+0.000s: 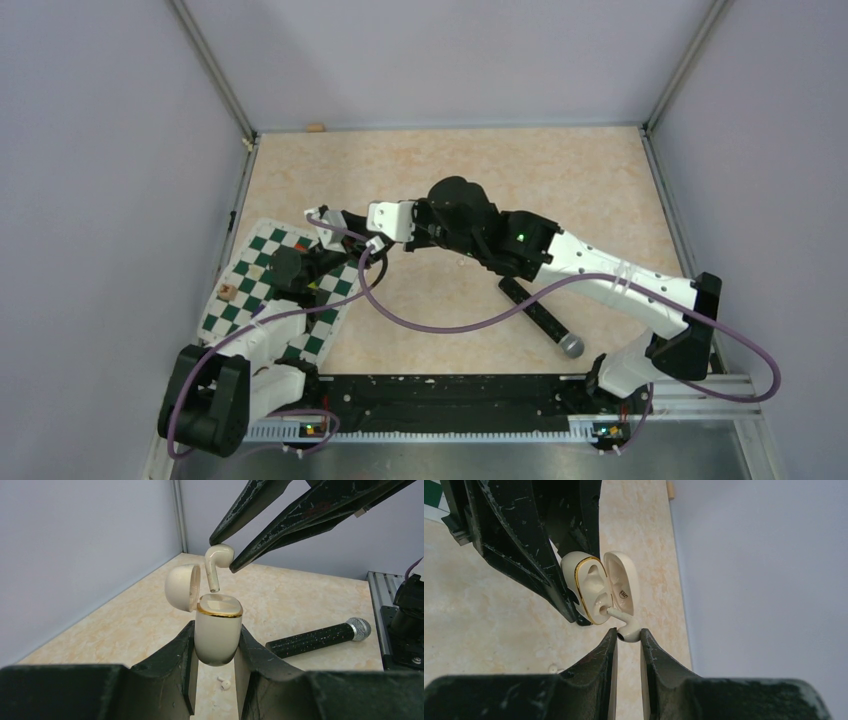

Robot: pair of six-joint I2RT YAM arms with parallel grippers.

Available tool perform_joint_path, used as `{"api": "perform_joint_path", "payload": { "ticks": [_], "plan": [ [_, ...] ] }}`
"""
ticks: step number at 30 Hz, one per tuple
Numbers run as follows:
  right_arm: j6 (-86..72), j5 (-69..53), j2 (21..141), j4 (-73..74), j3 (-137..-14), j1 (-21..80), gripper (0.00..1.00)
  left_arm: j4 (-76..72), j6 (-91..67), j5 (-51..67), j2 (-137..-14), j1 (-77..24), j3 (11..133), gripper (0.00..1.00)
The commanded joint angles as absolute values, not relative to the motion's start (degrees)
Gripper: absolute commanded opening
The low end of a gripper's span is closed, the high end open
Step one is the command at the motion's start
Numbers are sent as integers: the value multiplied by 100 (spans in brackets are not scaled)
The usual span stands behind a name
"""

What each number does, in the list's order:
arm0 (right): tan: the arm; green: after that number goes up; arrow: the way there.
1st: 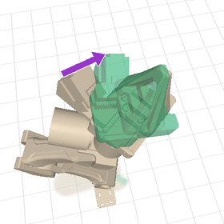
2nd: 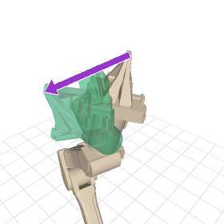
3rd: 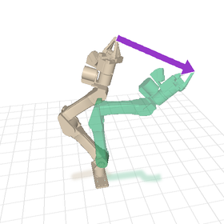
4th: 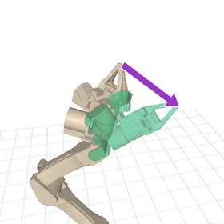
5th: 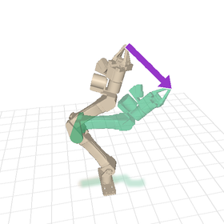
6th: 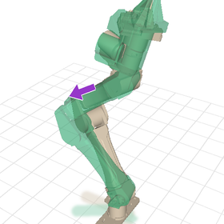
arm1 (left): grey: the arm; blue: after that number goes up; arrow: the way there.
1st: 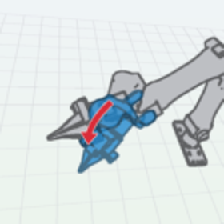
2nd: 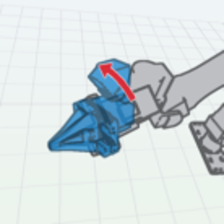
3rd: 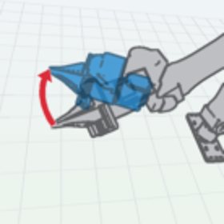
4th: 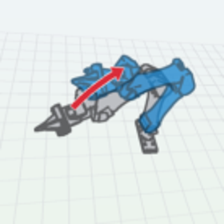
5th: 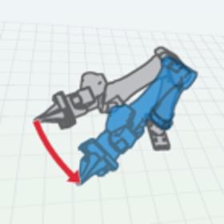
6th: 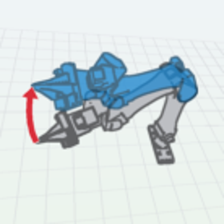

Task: Insert the wireless bluetooth earbuds into the charging case
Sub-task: Place the earbud in the charging case.

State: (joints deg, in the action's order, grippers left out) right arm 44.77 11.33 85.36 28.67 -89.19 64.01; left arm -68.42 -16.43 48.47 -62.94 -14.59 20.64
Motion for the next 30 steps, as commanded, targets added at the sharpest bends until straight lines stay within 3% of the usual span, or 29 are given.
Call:
{"api": "perform_joint_path", "payload": {
  "ticks": [1,30],
  "plan": [
    [4403,1282,8534,2610,-8845,6473,0,-6987,-1723,4869,-6230,-1419,2188,1],
    [4614,1611,8686,2528,-8655,6732,1,-6935,-1732,4865,-6169,-1371,2197,1]
  ]
}}
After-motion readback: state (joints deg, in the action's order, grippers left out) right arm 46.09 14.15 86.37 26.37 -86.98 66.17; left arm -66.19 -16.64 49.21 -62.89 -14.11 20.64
